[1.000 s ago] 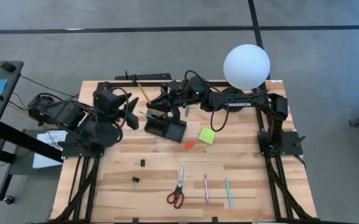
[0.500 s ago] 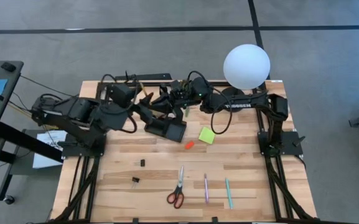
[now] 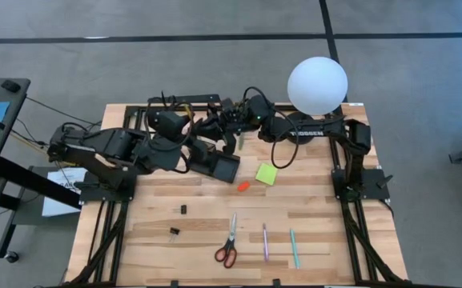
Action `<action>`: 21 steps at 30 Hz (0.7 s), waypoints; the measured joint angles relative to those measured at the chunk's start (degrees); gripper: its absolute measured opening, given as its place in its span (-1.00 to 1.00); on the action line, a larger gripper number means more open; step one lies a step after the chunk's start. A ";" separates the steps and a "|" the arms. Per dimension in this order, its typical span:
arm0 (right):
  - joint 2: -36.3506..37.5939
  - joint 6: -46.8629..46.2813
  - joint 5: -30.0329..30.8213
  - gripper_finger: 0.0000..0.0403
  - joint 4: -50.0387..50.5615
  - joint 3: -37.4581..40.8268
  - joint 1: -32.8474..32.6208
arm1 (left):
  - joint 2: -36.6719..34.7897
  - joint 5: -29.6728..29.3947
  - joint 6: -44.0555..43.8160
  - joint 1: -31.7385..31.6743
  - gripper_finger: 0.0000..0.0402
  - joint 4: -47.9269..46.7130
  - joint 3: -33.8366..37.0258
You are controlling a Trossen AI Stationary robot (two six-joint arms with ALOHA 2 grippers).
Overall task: Pick and place office supplies into organizer
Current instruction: Put the yellow pencil into the black desk organizer
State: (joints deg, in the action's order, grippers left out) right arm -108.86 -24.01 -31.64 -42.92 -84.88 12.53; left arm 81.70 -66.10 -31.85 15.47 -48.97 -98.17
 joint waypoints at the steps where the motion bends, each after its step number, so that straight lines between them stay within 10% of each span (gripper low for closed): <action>1: 0.00 -0.02 0.02 -0.92 0.00 0.00 0.00 | -0.10 -0.36 0.38 0.02 -0.49 0.00 0.00; 9: 0.00 0.97 0.19 -0.89 0.13 -0.02 0.23 | -0.32 -1.41 1.73 0.02 -0.93 1.14 0.00; 21: 0.23 0.14 -0.82 -0.71 0.89 -0.02 2.10 | -0.26 -4.88 3.36 -0.47 -0.97 -0.16 0.00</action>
State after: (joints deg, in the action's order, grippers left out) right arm -108.63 -23.87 -32.46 -42.02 -84.90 14.63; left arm 81.45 -70.98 -28.49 15.00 -49.13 -98.17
